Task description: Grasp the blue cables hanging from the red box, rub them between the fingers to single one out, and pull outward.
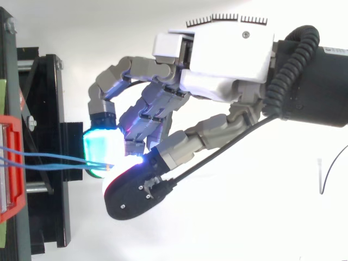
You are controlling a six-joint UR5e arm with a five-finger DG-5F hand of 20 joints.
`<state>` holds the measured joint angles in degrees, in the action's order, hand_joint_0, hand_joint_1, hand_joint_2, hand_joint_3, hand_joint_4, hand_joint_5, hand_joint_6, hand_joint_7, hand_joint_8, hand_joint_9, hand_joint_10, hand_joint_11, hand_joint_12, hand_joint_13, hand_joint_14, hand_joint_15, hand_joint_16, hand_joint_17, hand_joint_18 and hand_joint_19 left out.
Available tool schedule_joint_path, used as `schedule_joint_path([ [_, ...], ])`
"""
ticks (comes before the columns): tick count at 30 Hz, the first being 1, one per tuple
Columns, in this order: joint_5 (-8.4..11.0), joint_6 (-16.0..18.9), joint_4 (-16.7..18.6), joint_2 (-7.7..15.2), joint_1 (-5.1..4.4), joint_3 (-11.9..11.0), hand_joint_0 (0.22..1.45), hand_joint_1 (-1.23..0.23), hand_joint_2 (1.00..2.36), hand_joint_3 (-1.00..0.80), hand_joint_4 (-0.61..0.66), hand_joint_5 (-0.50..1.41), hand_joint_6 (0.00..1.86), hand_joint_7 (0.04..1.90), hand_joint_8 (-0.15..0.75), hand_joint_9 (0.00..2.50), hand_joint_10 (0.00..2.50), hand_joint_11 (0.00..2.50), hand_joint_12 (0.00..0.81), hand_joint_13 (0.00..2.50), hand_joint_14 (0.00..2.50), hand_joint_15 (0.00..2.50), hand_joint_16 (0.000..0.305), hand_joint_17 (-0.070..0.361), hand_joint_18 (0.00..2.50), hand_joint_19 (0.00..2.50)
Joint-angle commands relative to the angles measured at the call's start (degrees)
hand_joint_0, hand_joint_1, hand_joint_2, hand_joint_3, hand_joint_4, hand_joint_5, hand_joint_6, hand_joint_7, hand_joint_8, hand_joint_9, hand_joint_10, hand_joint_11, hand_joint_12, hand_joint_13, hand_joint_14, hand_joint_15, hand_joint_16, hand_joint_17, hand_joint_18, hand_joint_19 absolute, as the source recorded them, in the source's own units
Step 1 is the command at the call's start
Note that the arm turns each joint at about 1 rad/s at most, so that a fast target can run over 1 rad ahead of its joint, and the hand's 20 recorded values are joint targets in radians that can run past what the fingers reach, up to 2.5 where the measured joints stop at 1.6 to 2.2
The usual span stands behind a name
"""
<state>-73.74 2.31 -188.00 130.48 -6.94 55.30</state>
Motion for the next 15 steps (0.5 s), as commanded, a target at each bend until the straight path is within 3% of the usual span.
schedule_joint_path([
  [1,0.00,-0.02,0.00,0.04,0.00,-0.01,0.70,-0.87,1.01,-0.37,0.04,-0.17,0.90,1.22,0.345,0.95,0.02,0.86,0.401,0.93,0.02,0.62,0.054,0.121,0.92,0.64],
  [5,0.00,-0.02,0.00,0.04,0.09,-0.01,0.74,-0.88,1.01,-0.41,0.01,-0.18,0.92,1.17,0.342,0.94,0.02,0.87,0.403,0.94,0.02,0.62,0.054,0.122,0.92,0.62],
  [7,0.00,-0.02,0.00,0.04,0.00,-0.01,0.77,-0.91,1.00,-0.50,0.06,-0.20,0.91,1.11,0.326,0.88,0.02,0.85,0.401,0.92,0.02,0.61,0.055,0.123,0.92,0.59],
  [15,0.00,-0.11,0.00,-0.05,0.00,0.07,0.76,-0.97,1.00,-0.50,0.05,-0.23,0.90,1.05,0.296,0.73,0.02,0.82,0.392,0.85,0.02,0.60,0.056,0.125,0.87,0.54],
])
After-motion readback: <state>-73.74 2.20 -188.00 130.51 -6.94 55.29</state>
